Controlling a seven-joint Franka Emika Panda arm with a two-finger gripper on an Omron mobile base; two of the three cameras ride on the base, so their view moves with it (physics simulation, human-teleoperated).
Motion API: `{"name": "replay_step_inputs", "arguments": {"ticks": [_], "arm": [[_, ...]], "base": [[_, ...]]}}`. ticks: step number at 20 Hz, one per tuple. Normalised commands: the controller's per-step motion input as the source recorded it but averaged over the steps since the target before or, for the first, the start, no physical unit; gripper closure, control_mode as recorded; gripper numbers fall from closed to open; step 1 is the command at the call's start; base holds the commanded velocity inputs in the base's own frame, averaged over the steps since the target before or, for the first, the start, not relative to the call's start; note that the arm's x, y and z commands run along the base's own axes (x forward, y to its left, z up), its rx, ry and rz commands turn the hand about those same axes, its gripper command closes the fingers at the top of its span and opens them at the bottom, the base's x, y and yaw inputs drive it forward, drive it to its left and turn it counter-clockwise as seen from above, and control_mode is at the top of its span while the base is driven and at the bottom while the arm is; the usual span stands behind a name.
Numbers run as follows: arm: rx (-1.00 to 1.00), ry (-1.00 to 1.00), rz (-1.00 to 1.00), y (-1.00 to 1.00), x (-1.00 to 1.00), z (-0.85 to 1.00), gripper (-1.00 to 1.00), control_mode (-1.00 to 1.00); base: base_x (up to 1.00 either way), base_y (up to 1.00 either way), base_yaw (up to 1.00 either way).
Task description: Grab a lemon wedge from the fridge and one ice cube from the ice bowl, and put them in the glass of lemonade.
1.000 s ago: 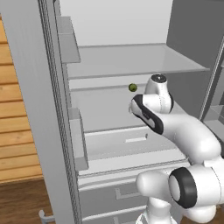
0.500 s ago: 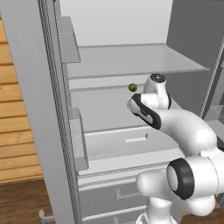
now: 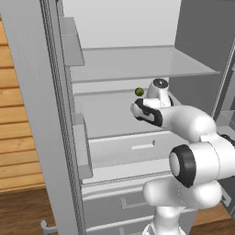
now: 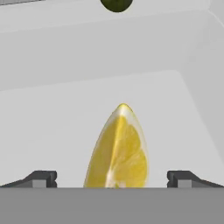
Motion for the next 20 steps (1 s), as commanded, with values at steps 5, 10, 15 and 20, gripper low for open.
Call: {"name": "replay_step_inputs", "arguments": {"ticks": [5, 10, 15, 20], "arm": [[0.00, 0.00, 0.00, -0.01, 0.04, -0.16, -1.00, -1.00], [0.00, -0.01, 0.00, -0.16, -0.05, -0.12, -1.00, -1.00], [0.00, 0.00, 0.00, -0.03, 0.00, -0.29, -1.00, -1.00], [0.00, 0.00, 0.00, 0.00, 0.00, -0.12, -1.00, -1.00]], "base": [[0.00, 0.00, 0.00], [0.00, 0.00, 0.00], [0.00, 0.00, 0.00], [0.00, 0.00, 0.00]]}}
